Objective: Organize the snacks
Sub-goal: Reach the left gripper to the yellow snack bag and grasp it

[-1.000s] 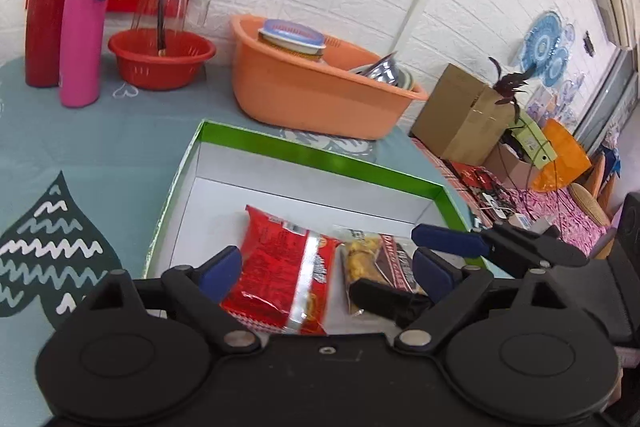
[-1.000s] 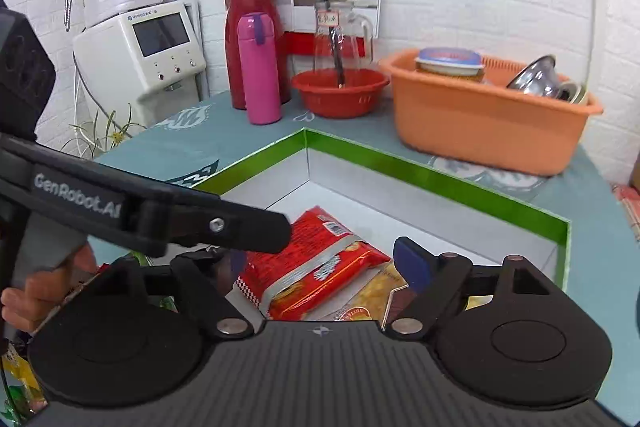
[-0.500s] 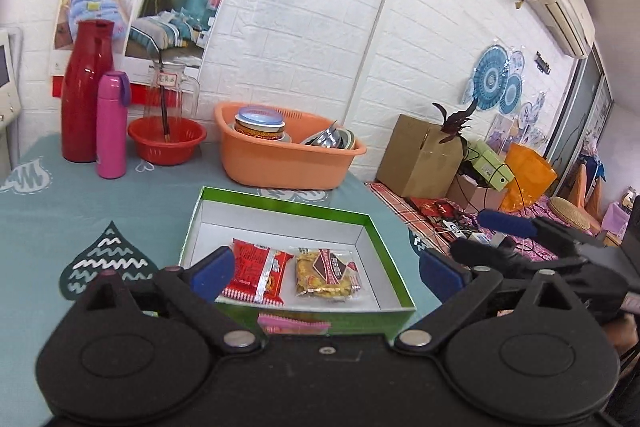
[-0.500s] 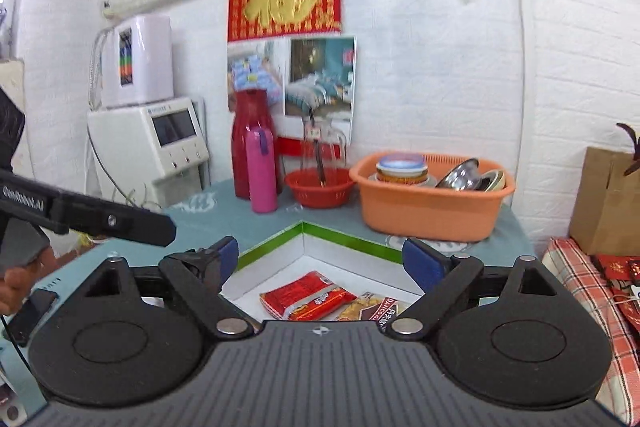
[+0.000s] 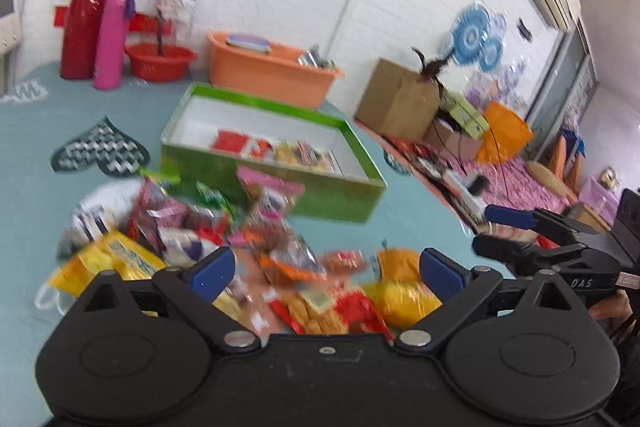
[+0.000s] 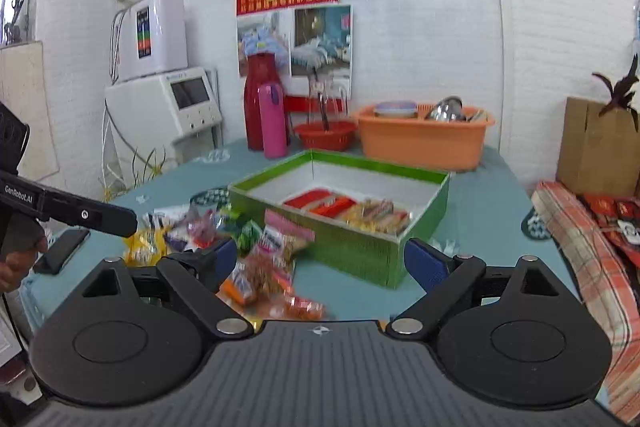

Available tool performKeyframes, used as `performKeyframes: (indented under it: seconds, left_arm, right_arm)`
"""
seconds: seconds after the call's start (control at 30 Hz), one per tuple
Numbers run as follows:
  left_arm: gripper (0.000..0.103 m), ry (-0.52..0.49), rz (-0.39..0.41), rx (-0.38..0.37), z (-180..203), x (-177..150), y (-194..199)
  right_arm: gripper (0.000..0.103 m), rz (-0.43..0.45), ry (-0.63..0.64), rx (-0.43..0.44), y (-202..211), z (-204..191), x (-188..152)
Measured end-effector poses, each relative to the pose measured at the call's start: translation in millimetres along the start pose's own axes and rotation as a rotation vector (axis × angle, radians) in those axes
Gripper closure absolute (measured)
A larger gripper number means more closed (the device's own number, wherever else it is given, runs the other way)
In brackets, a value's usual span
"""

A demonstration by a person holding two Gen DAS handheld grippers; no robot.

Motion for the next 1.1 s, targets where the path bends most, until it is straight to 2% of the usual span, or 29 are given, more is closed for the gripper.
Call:
performKeyframes:
  seconds: [0.17, 0.37, 0.4, 0.5, 0.63, 0.73, 0.83, 0.97, 1.03, 1.07, 1.1]
  left_arm:
    - [0.0, 0.015, -0.095, -0.135, 16, -19, -19]
    - [0.0, 0.054, -0.186, -0.285, 41, -37, -49]
    - [0.0, 0.057, -0.198, -0.298, 45, -41, -55]
    - [0.0, 0.071, -0.233, -0.284, 52, -49, -77]
    - [0.0, 0.078, -0.214, -0.243, 54, -46, -103]
    - [0.0, 0.045, -0.176, -0.21, 58, -40, -114]
    - [0.0, 0.036, -0.171, -0.189, 59, -39, -125]
    - [0.0, 0.019, -0.177, -0.203, 64, -38, -134]
    - [0.0, -0.004, -0.204, -0.227, 67, -38, -135]
    - [0.008, -0.003, -0.212, -0.24, 66, -38, -134]
    - [0.01, 0.009, -0.22, -0.259, 64, -38, -134]
  right_arm:
    - [0.0, -0.142, 0.028, 0.03, 10, -8, -35]
    - [0.0, -0.245, 0.042, 0.053, 1, -15, -66]
    - [0.008, -0.261, 0.051, 0.051, -4, -18, -71]
    - [0.019, -0.262, 0.057, 0.059, -4, -24, -77]
    - [0.021, -0.253, 0.016, 0.085, 4, -18, -76]
    - [0.016, -0.246, 0.012, 0.049, 3, -13, -76]
    - [0.007, -0.238, -0.024, 0.057, -4, -7, -77]
    - [0.006, -0.246, -0.043, 0.044, -15, -5, -78]
    - [0.006, -0.243, -0.052, 0.039, -18, -4, -78]
    - [0.006, -0.246, -0.058, 0.037, -19, -3, -78]
    - [0.007, -0.249, -0.059, 0.034, -20, -2, -79]
Point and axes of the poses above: each gripper's, at about its wrist camera, not at the fingertips, and y roughly against the way its jaws point, z to its right, x to its top, the point moved 1 cm from there along -y, roughly the way its jaws point, and after that the axes turned 8 degrees about z, right-handed, at the moved point
